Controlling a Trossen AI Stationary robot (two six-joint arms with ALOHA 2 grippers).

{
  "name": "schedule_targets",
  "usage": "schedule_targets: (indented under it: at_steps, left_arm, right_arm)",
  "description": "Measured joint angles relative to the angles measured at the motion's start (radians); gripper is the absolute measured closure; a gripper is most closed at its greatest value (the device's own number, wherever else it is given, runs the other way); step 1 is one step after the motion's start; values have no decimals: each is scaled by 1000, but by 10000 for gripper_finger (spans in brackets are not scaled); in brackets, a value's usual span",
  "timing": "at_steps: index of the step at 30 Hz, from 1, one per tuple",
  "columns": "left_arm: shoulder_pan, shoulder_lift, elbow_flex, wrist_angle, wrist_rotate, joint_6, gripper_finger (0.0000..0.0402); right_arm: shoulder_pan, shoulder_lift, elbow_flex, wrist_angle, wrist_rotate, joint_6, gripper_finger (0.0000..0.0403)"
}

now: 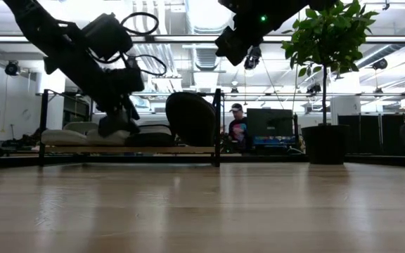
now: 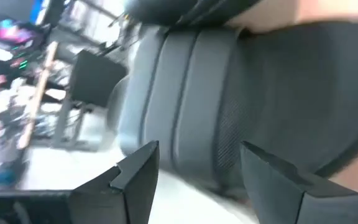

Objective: Pick and place slides into the shelf
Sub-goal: Put the black slides on the shelf

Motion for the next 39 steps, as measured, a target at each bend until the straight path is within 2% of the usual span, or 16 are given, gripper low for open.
schedule_targets:
  at_steps: [3, 11, 15, 28, 31, 39]
  left_arm:
    - [0, 16, 0, -3, -60, 1, 199]
    - [0, 41, 0, 1, -62, 0, 204]
    - [0, 42, 0, 2, -52, -1, 234]
    - [0, 35, 0, 2, -48, -2, 370]
    - [0, 35, 0, 0, -48, -2, 385]
    - [0, 30, 0, -7, -47, 2, 389]
  right_arm:
    - [0, 0, -6, -1, 0, 3, 327]
    - [0, 0, -13, 0, 0, 8, 333]
    - [0, 0, -14, 0, 0, 12, 338]
    - [0, 0, -15, 0, 0, 10, 339]
    - [0, 0, -15, 0, 0, 8, 338]
    - [0, 0, -16, 0, -1, 8, 342]
